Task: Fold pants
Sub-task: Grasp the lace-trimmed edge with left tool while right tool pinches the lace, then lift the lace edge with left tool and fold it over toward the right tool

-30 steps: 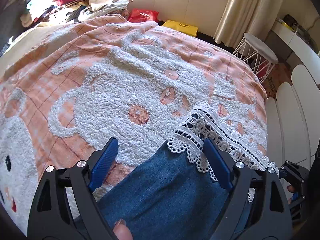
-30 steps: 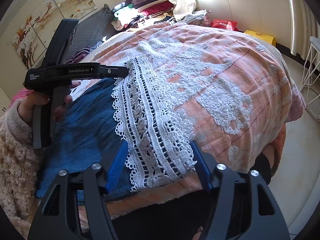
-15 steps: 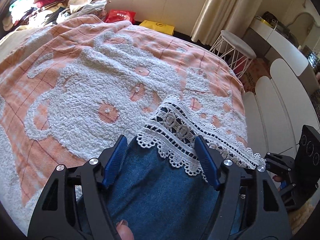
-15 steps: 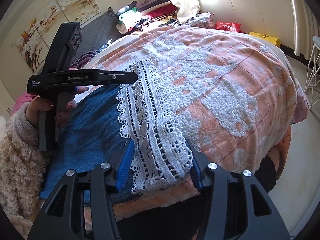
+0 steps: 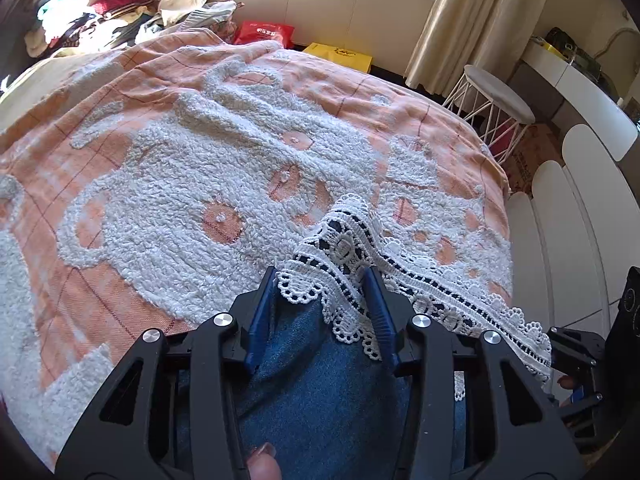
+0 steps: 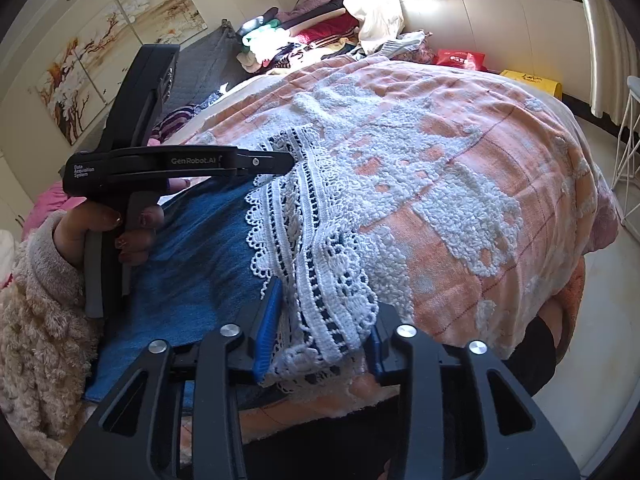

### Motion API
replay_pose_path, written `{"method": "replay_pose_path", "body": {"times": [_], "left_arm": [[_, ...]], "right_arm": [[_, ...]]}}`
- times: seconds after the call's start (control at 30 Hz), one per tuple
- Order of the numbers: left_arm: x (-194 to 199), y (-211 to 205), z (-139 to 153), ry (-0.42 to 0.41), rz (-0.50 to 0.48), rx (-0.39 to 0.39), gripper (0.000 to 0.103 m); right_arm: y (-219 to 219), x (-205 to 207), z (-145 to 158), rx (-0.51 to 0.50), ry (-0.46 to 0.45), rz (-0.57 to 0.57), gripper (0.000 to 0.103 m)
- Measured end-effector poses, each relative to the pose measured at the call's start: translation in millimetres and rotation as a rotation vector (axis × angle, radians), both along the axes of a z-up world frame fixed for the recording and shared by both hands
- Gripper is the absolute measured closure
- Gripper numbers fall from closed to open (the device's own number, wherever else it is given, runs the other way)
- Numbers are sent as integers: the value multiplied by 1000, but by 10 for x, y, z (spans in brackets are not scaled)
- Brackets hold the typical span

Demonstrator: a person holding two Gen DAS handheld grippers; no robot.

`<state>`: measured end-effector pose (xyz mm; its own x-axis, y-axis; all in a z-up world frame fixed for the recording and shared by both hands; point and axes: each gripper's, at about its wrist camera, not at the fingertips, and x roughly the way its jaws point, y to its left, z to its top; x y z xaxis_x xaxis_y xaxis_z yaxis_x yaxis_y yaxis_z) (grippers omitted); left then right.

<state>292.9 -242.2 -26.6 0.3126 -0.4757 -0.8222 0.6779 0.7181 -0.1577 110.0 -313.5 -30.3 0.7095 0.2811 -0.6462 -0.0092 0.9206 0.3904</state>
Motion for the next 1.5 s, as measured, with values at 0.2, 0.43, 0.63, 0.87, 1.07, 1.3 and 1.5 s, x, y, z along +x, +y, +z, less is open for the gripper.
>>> {"method": "replay_pose_path", "body": {"times": [0.2, 0.43, 0.63, 0.87, 1.07, 1.3, 1.5], "left_arm": [[-103, 17, 117, -59, -12, 29, 81], [-164, 320, 349, -36, -7, -66, 87], [-236, 795, 612, -36, 26, -182, 87], [-314, 1474, 734, -13, 110, -266, 87], [-369, 1966, 547, 55, 204, -254, 87], [-477, 2548, 506, 167, 317, -380, 59], [-496, 2812, 367, 252, 377, -416, 42]], "right_arm": [[85, -78, 185, 13, -51, 17, 77], [234, -209, 499, 17, -128, 56, 77], [581, -291, 796, -30, -204, 121, 77], [1163, -281, 892, -44, -245, 270, 77], [1789, -232, 615, -123, -173, 402, 77], [2300, -294, 420, -218, -147, 528, 77], [2624, -341, 289, -286, -134, 609, 77]]}}
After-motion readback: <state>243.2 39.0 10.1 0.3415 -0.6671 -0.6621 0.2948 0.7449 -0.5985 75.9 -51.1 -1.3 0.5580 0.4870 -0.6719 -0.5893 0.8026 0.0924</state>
